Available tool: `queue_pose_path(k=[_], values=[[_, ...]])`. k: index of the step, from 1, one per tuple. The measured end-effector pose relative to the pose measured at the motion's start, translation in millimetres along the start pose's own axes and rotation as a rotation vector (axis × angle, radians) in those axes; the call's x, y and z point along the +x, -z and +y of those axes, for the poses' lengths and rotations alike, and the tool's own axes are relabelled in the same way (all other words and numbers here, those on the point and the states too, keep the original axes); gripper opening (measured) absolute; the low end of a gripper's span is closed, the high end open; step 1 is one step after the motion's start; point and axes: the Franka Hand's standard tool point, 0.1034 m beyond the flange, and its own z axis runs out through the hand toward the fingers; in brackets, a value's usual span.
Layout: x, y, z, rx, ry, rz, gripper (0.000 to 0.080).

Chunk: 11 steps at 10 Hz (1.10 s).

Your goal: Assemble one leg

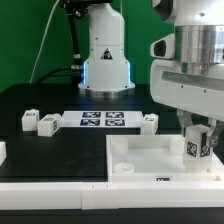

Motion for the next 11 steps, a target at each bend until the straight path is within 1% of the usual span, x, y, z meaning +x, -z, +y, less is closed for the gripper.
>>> queue_pose_path(k=[2, 3, 4, 5, 6, 8, 9, 11], values=[[-0.1, -0.1, 0.0, 0.003, -0.124, -0.009, 0.0291], [-1.6, -0.3, -0.3, 0.004, -0.132, -0.014, 0.0453], [-1.4, -0.3, -0.3, 0.005, -0.079, -0.015, 0.0453], [-1.6, -0.2, -0.4, 0.005, -0.070, -0.015, 0.0576], [-0.1, 0.4, -0.4, 0.007, -0.020, -0.015, 0.0634], [-1.0, 0.8, -0.8, 0.008, 0.240, -0.013, 0.0645], [-1.4, 0.7, -0.6, 0.007, 0.424, -0.012, 0.0649], [1.7, 0.8, -0.1, 0.008, 0.666, -0.010, 0.0649]])
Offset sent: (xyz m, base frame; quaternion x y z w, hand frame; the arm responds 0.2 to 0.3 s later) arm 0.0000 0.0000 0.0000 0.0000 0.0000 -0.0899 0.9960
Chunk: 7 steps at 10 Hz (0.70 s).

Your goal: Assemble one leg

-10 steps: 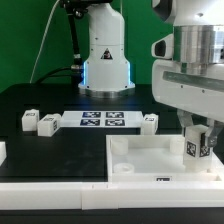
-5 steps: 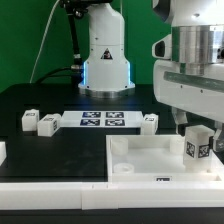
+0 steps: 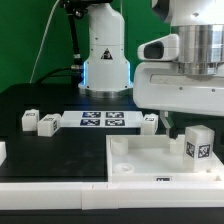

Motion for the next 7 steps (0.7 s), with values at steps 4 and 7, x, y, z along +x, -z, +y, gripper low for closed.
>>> queue_pose_path(k=[4, 7], values=[[-1.1, -0.2, -1.2, -0.015, 0.524, 0.003, 0.0649], [0.5, -0.1, 1.1, -0.035, 0.777, 0.005, 0.0649]])
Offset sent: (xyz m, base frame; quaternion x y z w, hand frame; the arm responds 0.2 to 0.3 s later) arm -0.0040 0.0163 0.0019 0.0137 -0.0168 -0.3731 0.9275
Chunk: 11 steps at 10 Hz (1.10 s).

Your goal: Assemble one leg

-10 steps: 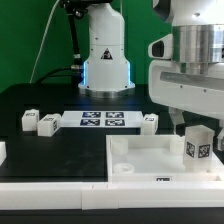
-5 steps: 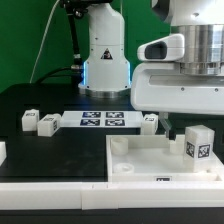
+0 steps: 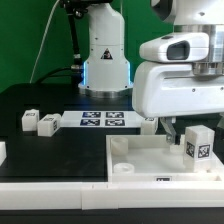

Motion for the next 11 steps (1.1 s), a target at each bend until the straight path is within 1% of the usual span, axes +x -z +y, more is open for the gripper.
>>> queue_pose_path(k=[2, 3, 4, 5, 6, 9, 10, 11], values=[[-0.3, -0.3, 0.3, 0.000, -0.031, 0.000, 0.0649], [-0.3, -0.4, 0.4, 0.000, -0.031, -0.001, 0.0526], [-0.4, -0.4, 0.5, 0.000, -0.031, -0.001, 0.0374], [-0.4, -0.4, 0.4, 0.001, -0.037, -0.001, 0.0374], [-0.7, -1.0, 0.3, 0.001, -0.081, -0.002, 0.0291], [-0.9, -1.3, 0.0, 0.003, -0.285, -0.002, 0.0291], [-0.2, -1.1, -2.4, 0.004, -0.465, 0.001, 0.0291], [0.0, -0.7, -3.6, 0.004, -0.572, 0.001, 0.0291]])
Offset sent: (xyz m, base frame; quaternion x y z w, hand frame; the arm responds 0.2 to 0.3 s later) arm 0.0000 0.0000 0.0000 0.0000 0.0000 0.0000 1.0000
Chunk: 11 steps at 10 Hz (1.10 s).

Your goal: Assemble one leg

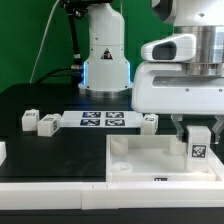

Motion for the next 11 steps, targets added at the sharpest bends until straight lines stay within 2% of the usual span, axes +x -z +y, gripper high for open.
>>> queue_pose_path(k=[2, 7, 8, 9, 10, 11], values=[[3.1, -0.9, 15.0, -0.019, -0.279, 0.004, 0.0291], [3.9, 0.3, 41.1, -0.086, -0.603, 0.022, 0.0303], [3.5, -0.2, 40.3, -0.085, -0.599, 0.022, 0.0396], [3.3, -0.3, 39.9, -0.085, -0.599, 0.021, 0.0396], [3.3, -0.4, 40.0, -0.085, -0.599, 0.021, 0.0582], [3.2, -0.5, 40.0, -0.085, -0.599, 0.021, 0.0628]])
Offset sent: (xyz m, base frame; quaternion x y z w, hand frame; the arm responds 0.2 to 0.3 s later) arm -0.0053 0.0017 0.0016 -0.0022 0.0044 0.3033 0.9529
